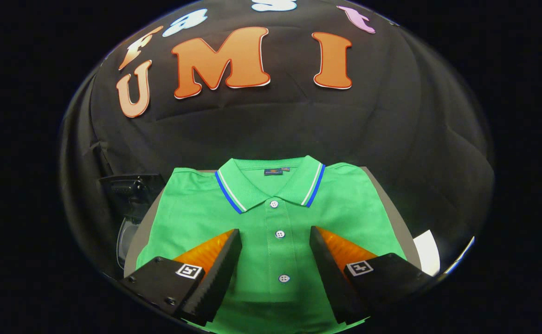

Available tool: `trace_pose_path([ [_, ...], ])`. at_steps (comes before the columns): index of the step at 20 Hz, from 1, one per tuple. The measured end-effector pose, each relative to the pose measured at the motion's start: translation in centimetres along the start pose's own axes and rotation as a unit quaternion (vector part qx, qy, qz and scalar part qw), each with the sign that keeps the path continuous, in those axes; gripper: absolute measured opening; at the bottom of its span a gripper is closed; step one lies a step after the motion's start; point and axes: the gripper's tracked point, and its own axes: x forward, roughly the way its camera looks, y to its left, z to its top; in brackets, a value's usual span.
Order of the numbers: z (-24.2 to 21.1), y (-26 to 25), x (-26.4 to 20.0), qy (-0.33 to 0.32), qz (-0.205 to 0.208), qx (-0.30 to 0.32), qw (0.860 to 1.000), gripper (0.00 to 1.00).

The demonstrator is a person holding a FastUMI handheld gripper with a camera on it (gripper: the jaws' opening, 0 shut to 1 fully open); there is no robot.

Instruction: Put the clothes into the washing machine and then close the washing machine lid.

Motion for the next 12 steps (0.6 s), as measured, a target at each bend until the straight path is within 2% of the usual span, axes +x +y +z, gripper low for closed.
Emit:
trace_pose_path([
  [7, -0.23, 0.63, -0.20, 0.014, 0.002, 0.000, 1.000, 0.92],
  [12, -0.45, 0.89, -0.31, 0.026, 0.004, -0.007, 1.000, 0.67],
])
